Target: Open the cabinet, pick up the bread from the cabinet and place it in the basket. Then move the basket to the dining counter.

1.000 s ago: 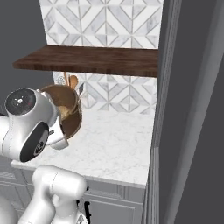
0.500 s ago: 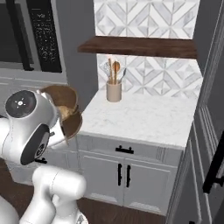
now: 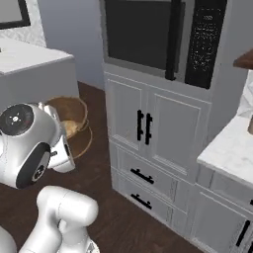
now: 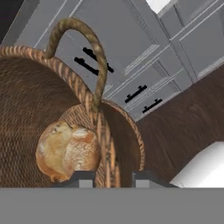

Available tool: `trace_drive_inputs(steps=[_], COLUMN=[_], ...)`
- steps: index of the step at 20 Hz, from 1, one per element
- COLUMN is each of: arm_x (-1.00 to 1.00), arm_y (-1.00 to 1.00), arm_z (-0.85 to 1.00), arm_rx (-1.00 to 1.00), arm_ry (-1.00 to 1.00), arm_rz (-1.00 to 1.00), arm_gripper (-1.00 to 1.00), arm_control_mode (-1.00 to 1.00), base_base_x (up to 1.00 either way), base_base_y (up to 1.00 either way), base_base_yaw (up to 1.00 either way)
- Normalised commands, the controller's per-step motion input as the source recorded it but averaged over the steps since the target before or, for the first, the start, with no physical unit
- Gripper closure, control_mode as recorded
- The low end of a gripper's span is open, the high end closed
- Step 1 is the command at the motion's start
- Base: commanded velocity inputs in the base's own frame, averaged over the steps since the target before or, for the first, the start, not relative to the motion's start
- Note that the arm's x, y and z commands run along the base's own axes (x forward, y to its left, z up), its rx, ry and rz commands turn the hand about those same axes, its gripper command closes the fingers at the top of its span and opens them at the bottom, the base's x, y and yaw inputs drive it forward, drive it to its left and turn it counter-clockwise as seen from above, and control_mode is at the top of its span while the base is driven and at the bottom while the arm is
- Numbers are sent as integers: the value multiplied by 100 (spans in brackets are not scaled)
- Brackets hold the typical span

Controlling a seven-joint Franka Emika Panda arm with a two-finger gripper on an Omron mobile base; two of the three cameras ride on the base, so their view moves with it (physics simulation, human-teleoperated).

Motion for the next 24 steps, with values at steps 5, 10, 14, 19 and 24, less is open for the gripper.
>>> trace_drive_inputs(steps=[5,10,14,19,24], arm_x=[0,0,0,0,0], arm_y=[0,0,0,0,0], arm_z=[0,0,0,0,0], arm_rx=[0,0,0,0,0], arm_ry=[0,0,0,0,0], arm_rz=[0,0,0,0,0], arm_gripper=[100,100,100,100,100], arm_control_mode=[100,100,100,100,100], base_base_x=[-3,92,100,100,100], base_base_y=[82,82,79,100,100], base_base_yaw=[83,46,23,7,-15])
